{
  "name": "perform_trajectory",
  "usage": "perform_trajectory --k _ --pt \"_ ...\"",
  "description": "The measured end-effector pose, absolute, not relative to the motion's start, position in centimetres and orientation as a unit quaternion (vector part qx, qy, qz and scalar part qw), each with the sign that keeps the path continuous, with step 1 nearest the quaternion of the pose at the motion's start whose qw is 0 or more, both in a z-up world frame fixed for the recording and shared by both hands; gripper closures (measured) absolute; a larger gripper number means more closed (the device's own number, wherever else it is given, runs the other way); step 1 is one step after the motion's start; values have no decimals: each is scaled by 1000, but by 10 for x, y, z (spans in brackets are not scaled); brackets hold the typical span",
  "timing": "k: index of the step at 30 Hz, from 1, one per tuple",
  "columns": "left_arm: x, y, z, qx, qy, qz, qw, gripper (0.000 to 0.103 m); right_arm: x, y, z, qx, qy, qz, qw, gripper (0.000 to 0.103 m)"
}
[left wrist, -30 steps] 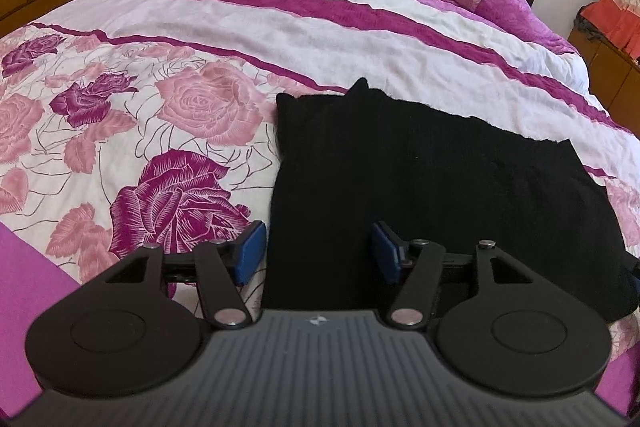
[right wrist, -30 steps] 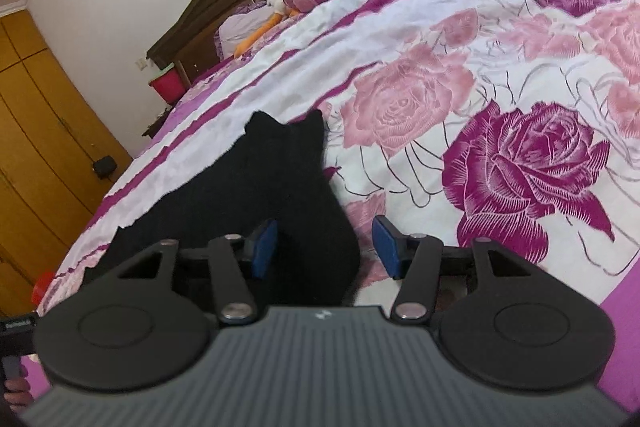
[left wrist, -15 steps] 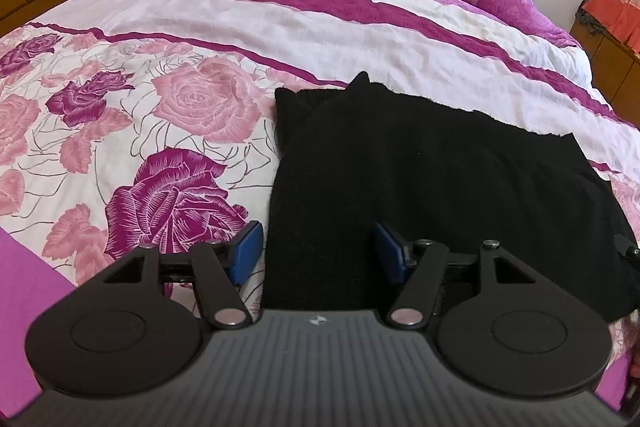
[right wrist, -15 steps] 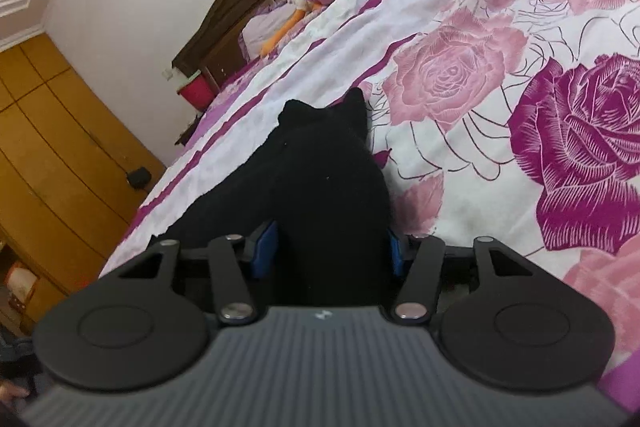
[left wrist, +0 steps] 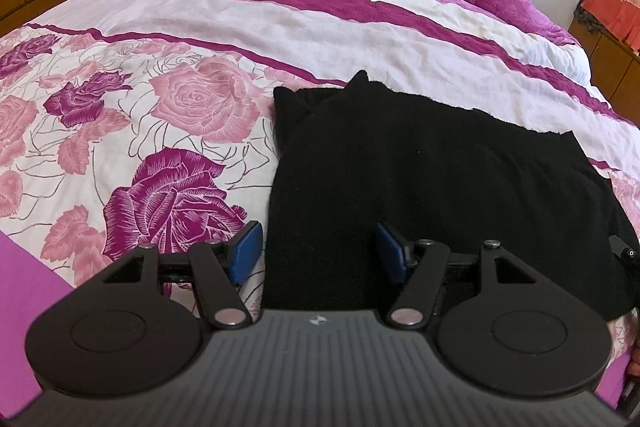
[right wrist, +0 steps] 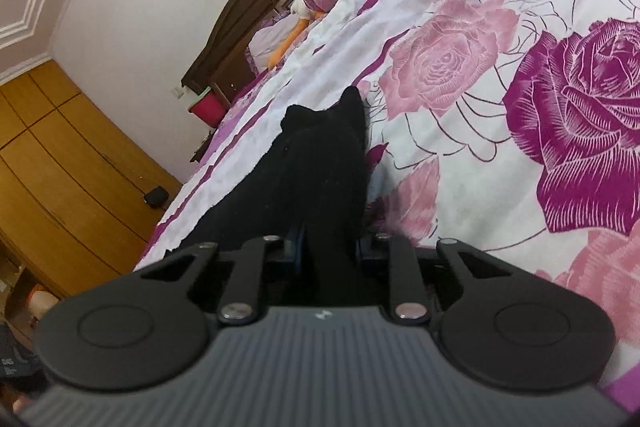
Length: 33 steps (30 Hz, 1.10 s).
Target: Fold small clothes
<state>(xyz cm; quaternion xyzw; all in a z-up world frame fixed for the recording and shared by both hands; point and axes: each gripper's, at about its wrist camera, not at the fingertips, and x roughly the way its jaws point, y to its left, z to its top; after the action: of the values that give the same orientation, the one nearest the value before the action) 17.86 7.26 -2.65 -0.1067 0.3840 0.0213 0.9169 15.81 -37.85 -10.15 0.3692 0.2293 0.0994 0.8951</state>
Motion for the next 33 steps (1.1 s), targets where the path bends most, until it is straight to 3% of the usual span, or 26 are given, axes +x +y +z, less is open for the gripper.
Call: perform_trajectory --k 20,22,23,33 --pt "180 73 -26 -107 388 20 915 35 147 -390 -113 452 173 87 871 74" --pt "179 73 -25 -107 388 19 915 35 147 -389 -112 451 174 84 871 75" --pt "179 74 -25 -107 389 18 915 35 148 -388 -110 442 179 83 875 84" --pt "173 77 -19 -106 387 14 916 35 149 -379 -87 418 177 76 888 89"
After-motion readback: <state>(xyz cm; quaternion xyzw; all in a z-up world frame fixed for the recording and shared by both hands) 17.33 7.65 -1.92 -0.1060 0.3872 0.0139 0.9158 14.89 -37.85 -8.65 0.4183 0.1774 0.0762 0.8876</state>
